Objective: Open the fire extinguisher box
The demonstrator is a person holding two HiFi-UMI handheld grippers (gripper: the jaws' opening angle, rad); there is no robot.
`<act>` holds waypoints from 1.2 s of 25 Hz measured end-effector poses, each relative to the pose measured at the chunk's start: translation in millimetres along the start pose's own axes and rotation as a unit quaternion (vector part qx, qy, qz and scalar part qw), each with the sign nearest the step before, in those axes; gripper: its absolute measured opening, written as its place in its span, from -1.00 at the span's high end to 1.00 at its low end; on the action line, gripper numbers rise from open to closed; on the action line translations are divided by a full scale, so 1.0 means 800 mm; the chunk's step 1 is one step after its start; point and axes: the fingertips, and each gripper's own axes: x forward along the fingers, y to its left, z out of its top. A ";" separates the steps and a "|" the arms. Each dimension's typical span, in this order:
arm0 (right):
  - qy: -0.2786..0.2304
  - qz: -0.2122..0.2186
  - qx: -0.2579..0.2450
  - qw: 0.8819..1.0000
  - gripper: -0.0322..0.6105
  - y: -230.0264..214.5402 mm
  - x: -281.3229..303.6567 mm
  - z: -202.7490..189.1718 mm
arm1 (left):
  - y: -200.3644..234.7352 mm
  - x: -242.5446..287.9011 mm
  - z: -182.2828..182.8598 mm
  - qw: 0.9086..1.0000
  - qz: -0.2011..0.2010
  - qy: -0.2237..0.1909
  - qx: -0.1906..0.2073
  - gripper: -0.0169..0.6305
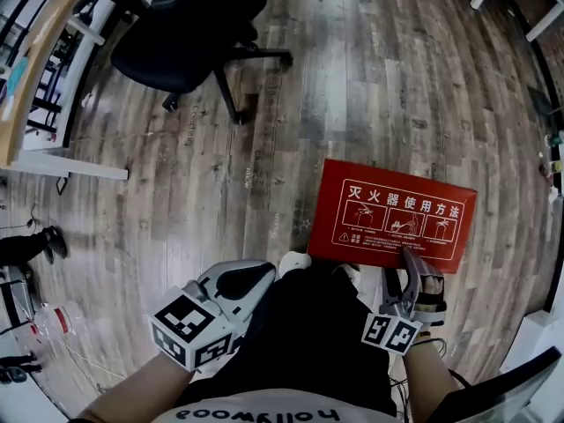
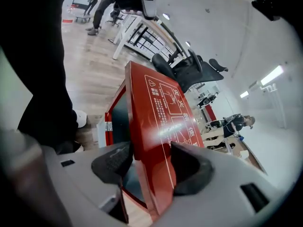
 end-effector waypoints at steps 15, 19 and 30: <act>-0.003 0.051 0.033 0.998 0.34 -0.059 -0.066 0.029 | -0.035 -0.028 0.066 1.000 -0.021 -0.016 0.001 0.92; -0.003 0.050 0.026 0.998 0.43 -0.101 -0.081 0.039 | -0.046 -0.039 0.101 0.999 -0.022 -0.026 0.005 0.92; 0.026 0.097 0.037 0.994 0.48 -0.168 -0.090 0.055 | -0.055 -0.073 0.167 0.998 -0.020 -0.055 0.021 0.92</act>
